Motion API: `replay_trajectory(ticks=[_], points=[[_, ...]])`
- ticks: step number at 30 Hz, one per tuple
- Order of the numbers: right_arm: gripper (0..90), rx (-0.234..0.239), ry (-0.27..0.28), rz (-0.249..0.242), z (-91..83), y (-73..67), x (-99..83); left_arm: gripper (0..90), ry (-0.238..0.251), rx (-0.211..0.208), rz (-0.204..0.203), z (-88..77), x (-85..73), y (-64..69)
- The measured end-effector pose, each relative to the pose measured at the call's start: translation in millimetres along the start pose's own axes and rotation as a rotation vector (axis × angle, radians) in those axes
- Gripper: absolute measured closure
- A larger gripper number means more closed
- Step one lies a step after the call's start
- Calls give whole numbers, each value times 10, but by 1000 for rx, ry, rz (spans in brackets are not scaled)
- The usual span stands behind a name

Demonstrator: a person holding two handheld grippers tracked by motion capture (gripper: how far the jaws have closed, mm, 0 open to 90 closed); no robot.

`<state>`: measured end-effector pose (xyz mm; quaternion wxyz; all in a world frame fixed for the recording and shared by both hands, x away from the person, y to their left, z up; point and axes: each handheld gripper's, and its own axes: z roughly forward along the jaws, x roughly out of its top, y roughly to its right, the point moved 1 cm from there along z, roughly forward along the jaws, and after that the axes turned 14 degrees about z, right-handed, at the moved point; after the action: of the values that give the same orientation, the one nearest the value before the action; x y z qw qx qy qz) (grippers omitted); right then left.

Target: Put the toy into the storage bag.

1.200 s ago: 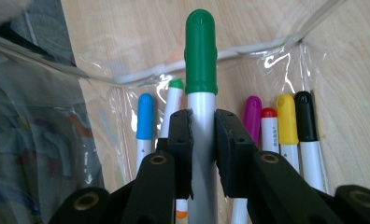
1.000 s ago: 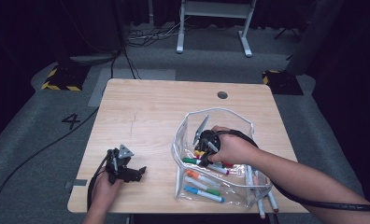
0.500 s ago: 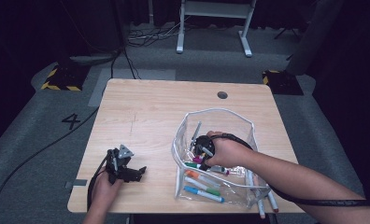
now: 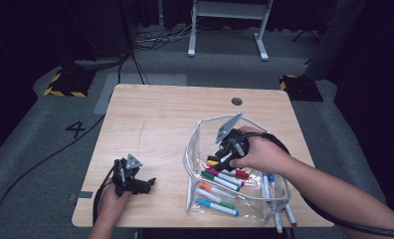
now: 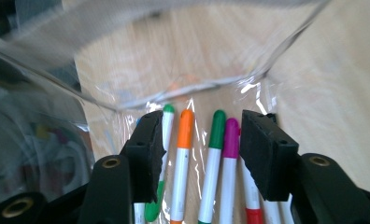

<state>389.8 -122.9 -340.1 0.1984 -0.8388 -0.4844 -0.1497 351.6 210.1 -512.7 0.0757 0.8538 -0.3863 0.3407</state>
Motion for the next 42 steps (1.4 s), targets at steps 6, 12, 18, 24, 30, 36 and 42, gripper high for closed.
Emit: replay_trajectory(ticks=[6, 12, 18, 24, 30, 36, 42], points=[[477, -13, 126, 13, -458, -9, -78, 0, 0, 0, 0, 0, 0, 0], [476, -50, 213, 50, -886, 71, -305, 0, 0, 0, 0, 0, 0, 0], [470, -75, 285, 110, -1236, 167, -601, 0, 2, 0, -1, 1, -1, 1], [467, -124, 328, 166, -1502, 265, -934, 0, 1, -1, -2, 1, 0, 2], [463, -161, 354, 231, -1609, 391, -1288, 0, 0, 0, -1, 0, 0, 1], [461, -182, 335, 302, -1468, 505, -1699, 0, 1, -1, -3, 3, 2, 0], [455, -181, 292, 353, -1129, 583, -2042, 0, 2, -1, -4, 3, 2, 1]])
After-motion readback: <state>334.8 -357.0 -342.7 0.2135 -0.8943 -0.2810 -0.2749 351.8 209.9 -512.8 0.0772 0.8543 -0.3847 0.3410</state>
